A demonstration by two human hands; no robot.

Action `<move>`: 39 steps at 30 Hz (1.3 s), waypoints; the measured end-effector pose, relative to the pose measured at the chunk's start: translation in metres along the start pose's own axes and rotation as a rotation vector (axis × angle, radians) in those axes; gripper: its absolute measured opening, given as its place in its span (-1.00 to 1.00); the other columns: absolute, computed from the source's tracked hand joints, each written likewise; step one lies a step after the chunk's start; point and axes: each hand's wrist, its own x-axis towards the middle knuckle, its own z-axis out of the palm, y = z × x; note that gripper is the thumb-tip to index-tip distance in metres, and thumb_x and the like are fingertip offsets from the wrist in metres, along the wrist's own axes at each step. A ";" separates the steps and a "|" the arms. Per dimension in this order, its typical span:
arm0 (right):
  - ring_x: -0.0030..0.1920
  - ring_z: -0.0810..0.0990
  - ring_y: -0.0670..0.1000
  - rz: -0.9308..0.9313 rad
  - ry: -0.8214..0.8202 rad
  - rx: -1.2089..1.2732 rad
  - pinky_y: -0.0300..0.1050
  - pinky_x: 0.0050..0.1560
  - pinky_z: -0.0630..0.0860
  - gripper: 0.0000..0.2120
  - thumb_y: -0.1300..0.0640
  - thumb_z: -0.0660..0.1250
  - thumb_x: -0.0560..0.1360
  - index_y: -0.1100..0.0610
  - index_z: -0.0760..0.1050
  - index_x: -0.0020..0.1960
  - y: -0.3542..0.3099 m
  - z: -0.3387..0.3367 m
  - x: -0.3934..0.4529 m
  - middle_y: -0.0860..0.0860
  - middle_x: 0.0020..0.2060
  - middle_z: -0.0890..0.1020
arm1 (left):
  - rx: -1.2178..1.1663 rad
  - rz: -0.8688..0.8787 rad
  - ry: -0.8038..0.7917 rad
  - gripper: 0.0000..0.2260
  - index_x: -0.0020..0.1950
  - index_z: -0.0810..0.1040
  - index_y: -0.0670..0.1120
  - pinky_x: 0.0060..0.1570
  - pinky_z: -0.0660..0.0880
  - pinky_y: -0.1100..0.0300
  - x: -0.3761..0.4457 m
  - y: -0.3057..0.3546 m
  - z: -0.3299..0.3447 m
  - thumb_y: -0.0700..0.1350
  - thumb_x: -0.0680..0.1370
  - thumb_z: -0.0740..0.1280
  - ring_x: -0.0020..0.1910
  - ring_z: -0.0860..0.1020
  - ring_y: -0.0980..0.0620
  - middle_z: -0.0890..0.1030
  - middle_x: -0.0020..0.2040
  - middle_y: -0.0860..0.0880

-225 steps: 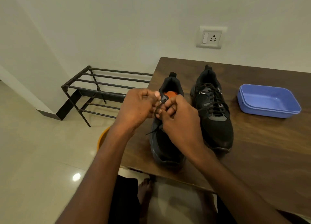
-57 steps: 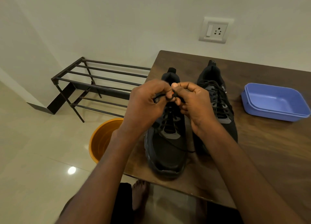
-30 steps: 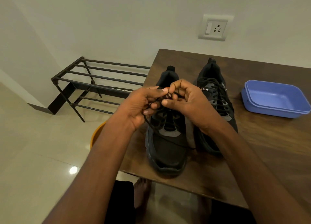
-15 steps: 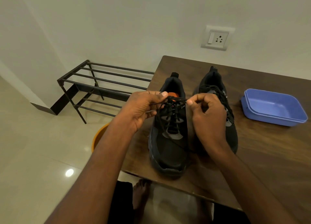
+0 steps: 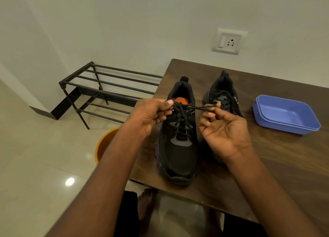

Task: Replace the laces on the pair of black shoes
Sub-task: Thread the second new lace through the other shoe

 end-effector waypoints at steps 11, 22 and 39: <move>-0.46 0.28 -0.09 -0.079 -0.039 -0.210 -0.24 -0.42 0.29 -0.78 0.31 0.28 0.53 0.07 0.37 -0.21 -0.020 0.001 0.001 -0.06 -0.44 0.27 | -0.047 -0.005 0.059 -0.89 0.08 0.64 -0.19 -0.04 0.63 0.19 0.000 -0.003 0.002 -0.25 0.57 0.44 -0.14 0.71 0.06 0.73 -0.17 -0.08; -0.60 0.12 -0.09 -0.110 0.267 -0.093 -0.26 -0.53 0.17 -0.56 0.44 0.14 0.52 0.07 0.12 -0.40 -0.021 0.006 0.005 -0.06 -0.57 0.13 | -0.099 -0.023 0.227 -0.88 -0.11 0.59 -0.17 -0.19 0.63 0.26 0.002 -0.006 0.008 -0.34 0.60 0.37 -0.28 0.66 0.08 0.66 -0.25 -0.10; -0.32 0.50 -0.08 -0.328 0.186 -1.027 -0.15 -0.29 0.46 -0.87 0.15 0.36 0.63 0.04 0.47 -0.09 -0.031 0.007 -0.024 -0.04 -0.27 0.57 | 0.235 0.237 0.394 -0.89 0.13 0.58 -0.09 -0.15 0.49 0.27 0.001 -0.017 0.009 -0.11 0.63 0.40 -0.04 0.62 0.06 0.64 0.02 -0.07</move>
